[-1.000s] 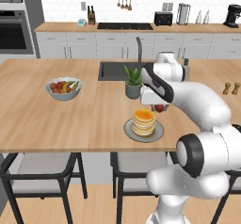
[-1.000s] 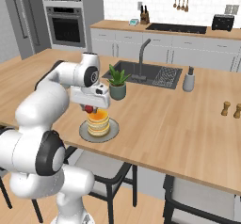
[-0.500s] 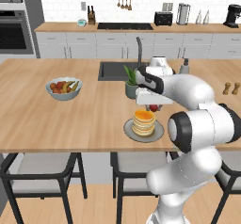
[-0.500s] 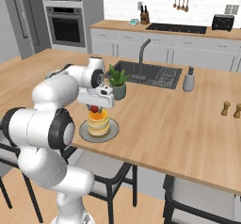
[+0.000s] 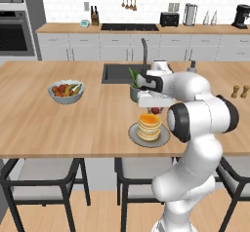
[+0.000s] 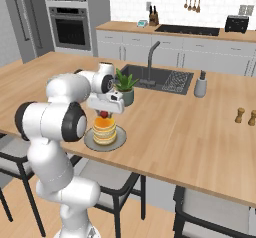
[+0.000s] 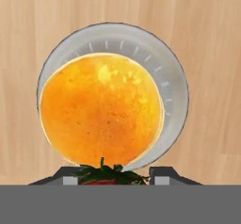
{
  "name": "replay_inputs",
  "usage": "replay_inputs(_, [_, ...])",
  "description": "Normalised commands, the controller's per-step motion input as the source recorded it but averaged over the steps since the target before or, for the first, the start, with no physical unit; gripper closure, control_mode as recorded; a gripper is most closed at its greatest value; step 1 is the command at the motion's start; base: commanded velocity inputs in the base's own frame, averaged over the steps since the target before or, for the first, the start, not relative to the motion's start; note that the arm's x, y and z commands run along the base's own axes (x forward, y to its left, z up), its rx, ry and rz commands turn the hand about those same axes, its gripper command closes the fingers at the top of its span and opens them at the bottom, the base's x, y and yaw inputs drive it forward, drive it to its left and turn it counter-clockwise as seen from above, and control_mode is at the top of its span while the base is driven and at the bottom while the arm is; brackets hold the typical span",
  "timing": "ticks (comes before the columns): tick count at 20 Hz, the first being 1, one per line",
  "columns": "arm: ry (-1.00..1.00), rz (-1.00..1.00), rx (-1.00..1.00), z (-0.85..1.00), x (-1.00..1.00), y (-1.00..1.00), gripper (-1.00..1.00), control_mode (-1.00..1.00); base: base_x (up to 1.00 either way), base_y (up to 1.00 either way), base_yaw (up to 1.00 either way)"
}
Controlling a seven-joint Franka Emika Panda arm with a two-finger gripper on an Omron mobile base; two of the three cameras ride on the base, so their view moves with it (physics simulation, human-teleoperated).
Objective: Take the strawberry from the fridge and place it on top of the pancake, located on the dining counter.
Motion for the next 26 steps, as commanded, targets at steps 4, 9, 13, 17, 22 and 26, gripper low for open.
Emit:
replay_inputs(4, [0.00,0.00,0.00,-0.33,0.44,0.02,1.00,-1.00,0.00,0.00,0.00])
replay_inputs(9, [0.00,0.00,0.00,-0.25,0.15,0.02,1.00,-1.00,0.00,0.00,0.00])
replay_inputs(13, [0.00,0.00,0.00,-0.21,0.06,0.01,1.00,-1.00,0.00,0.00,0.00])
replay_inputs(17, [0.00,0.00,0.00,-0.24,0.05,0.05,1.00,-1.00,0.00,0.00,0.00])
replay_inputs(22, [0.00,0.00,0.00,-0.23,-0.02,0.08,1.00,-1.00,0.00,0.00,0.00])
replay_inputs(26, [0.00,0.00,0.00,-0.15,-0.25,0.09,1.00,-1.00,0.00,0.00,0.00])
